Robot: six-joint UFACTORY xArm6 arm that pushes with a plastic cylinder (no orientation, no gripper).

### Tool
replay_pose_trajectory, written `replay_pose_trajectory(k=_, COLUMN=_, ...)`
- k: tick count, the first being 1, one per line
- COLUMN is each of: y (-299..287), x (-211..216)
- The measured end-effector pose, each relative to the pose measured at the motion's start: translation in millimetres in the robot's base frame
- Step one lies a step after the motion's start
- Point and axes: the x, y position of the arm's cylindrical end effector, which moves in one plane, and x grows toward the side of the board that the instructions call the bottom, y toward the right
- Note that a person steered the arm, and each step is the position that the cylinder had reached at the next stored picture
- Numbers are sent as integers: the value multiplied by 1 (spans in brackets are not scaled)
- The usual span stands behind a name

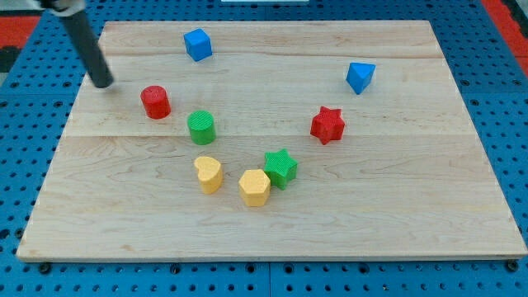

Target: Move the red circle to the bottom left

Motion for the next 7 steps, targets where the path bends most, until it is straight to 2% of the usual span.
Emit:
replay_pose_trajectory(k=2, y=50, x=-29)
replay_pose_trajectory(k=4, y=97, x=-11)
replay_pose_trajectory(k=5, y=83, x=17)
replay_pose_trajectory(k=7, y=34, x=104)
